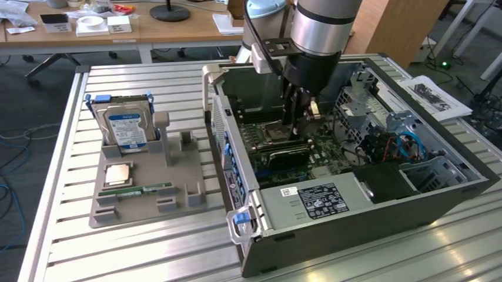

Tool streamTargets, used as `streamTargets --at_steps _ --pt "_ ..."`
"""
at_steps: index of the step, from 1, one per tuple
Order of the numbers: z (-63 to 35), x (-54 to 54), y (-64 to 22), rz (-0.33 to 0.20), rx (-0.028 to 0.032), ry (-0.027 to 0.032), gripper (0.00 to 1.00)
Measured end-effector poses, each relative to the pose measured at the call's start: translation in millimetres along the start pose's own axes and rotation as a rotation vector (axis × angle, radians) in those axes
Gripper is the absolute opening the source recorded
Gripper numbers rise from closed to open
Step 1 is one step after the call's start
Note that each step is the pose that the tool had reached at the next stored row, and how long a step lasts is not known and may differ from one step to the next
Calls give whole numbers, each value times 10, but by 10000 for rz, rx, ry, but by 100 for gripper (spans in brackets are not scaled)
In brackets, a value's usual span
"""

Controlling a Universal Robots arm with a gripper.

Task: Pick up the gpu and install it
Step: 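Press down on the gpu until it lock into place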

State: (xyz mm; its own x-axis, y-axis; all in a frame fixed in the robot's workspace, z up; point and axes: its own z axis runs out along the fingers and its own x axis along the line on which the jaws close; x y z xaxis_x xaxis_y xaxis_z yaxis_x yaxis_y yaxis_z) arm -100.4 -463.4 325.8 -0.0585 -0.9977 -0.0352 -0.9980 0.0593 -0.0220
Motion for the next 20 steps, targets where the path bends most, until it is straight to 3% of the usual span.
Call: streamTargets --at_steps 11,14,20 --pt "0 0 0 0 0 0 44" --pt "0 0 0 0 0 0 26" --pt "0 0 0 0 0 1 11"
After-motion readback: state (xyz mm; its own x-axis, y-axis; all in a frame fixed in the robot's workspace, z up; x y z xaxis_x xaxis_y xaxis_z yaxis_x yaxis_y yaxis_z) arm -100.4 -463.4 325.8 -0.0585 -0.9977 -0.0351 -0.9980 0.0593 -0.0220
